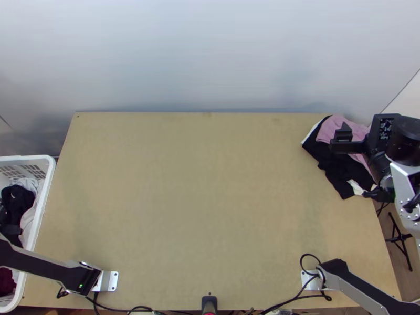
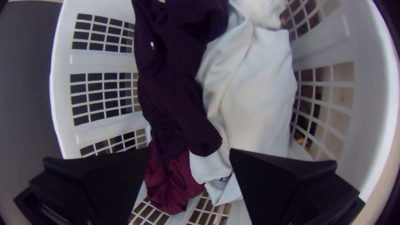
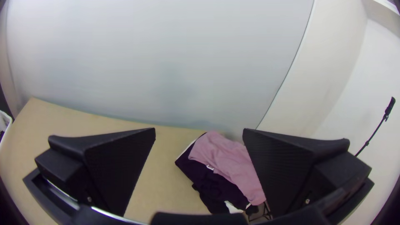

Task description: Fold the t-shirt

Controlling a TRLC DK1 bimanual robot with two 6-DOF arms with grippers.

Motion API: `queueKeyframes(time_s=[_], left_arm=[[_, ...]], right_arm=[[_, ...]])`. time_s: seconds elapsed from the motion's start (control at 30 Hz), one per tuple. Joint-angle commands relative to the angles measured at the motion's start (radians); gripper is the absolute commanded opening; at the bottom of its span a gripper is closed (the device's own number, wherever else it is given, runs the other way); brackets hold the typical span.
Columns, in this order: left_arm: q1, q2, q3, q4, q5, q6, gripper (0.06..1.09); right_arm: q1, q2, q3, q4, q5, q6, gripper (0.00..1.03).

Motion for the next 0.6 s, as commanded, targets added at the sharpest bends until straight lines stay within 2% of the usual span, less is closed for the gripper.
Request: queueKeyframes(time_s=[0.0, 0.1, 0.23, 0.43, 0.57], left_arm=[[0.012, 0.156, 0.081, 0.069, -0.061, 0.024, 0.97], [0.013, 0.185, 0.101, 0.095, -0.061, 0.024, 0.97], [0.007, 0.219, 0.081, 0.098, -0.06, 0.024, 0.83], [0.004, 0.264, 0.044, 0.154, -0.061, 0.011, 0.82], [0.01, 0.284, 0.021, 0.224, -0.061, 0.02, 0.55]], right_arm=[[0.001, 0.017, 0.014, -0.002, -0.002, -0.001, 0.97], [0.001, 0.018, 0.028, -0.002, -0.002, -0.001, 0.97], [0.001, 0.017, 0.04, -0.003, -0.002, -0.001, 0.96], [-0.004, 0.03, 0.076, -0.003, -0.002, -0.001, 0.96], [-0.007, 0.03, 0.082, -0.005, -0.002, -0.001, 0.96]])
